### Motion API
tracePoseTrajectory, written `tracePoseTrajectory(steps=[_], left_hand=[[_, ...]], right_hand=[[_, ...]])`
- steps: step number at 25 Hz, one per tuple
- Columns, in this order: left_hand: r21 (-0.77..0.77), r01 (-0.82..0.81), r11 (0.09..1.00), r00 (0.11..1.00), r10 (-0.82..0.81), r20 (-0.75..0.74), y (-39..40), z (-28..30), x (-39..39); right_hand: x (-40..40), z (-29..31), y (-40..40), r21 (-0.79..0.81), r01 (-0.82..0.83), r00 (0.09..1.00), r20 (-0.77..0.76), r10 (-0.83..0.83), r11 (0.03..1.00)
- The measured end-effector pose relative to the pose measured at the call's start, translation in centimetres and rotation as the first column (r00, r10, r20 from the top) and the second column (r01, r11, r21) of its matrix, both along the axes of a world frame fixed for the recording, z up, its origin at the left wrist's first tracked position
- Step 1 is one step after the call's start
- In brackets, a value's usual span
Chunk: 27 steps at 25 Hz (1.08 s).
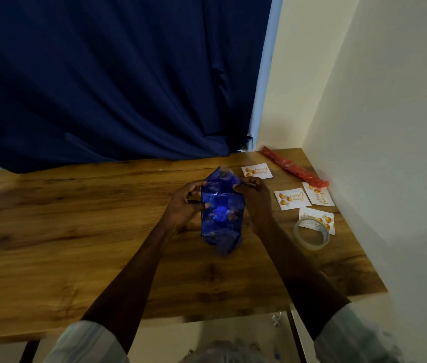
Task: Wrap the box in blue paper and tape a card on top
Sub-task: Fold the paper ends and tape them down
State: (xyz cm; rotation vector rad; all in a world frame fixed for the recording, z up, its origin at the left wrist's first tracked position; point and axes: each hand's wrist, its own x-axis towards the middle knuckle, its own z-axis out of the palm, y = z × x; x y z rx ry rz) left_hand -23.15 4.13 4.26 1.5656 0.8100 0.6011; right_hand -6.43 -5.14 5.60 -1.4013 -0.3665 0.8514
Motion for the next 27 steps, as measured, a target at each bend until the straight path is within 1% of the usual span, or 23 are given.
tracePoseTrajectory(steps=[2, 3, 5, 8, 11, 15, 17, 19, 21, 22, 27], left_hand=[[0.009, 0.003, 1.0, 1.0, -0.002, -0.019, 0.1, -0.2, 0.0], [0.006, 0.001, 1.0, 1.0, -0.001, -0.023, 0.2, -0.2, 0.0], [-0.008, -0.003, 1.0, 1.0, 0.003, -0.007, 0.1, -0.3, 0.1], [-0.011, -0.008, 1.0, 1.0, 0.008, 0.009, -0.1, -0.1, 0.1], [-0.014, -0.004, 1.0, 0.999, 0.005, 0.037, 0.1, 0.2, 0.1], [0.015, -0.002, 1.0, 0.998, 0.001, 0.062, 0.3, 0.8, 0.0], [0.015, -0.001, 1.0, 0.997, 0.0, 0.074, 0.3, 1.2, 0.0], [0.018, 0.003, 1.0, 0.996, -0.004, 0.085, 0.3, 1.5, -0.1], [0.023, 0.005, 1.0, 0.996, -0.007, 0.088, 0.3, 1.7, 0.0], [0.025, 0.008, 1.0, 0.996, -0.01, 0.084, 0.3, 1.7, 0.0], [0.039, 0.018, 0.999, 0.998, -0.021, 0.062, 0.0, 2.3, 0.1]], right_hand=[[0.0, -0.2, 0.0, -0.008, 0.04, 0.999, -0.018, -0.04, 0.999], [0.0, -0.4, 0.0, -0.002, 0.055, 0.999, 0.001, -0.055, 0.999], [-0.1, -0.6, -0.2, 0.032, 0.055, 0.995, 0.087, -0.057, 0.998], [0.2, -0.4, -0.3, 0.076, -0.008, 0.982, 0.187, -0.006, 0.997], [0.4, 0.3, -0.6, 0.098, -0.099, 0.972, 0.224, 0.075, 0.99], [1.1, 1.1, -1.1, 0.104, -0.194, 0.96, 0.226, 0.167, 0.975], [2.0, 1.1, -1.2, 0.037, -0.269, 0.913, 0.327, 0.243, 0.963], [2.8, 0.9, -1.4, -0.015, -0.342, 0.839, 0.446, 0.312, 0.94], [3.1, 0.8, -1.5, -0.046, -0.372, 0.777, 0.53, 0.338, 0.927], [3.1, 0.8, -1.5, -0.059, -0.368, 0.764, 0.55, 0.337, 0.928], [3.0, 0.7, -1.3, -0.032, -0.328, 0.801, 0.521, 0.296, 0.944]])
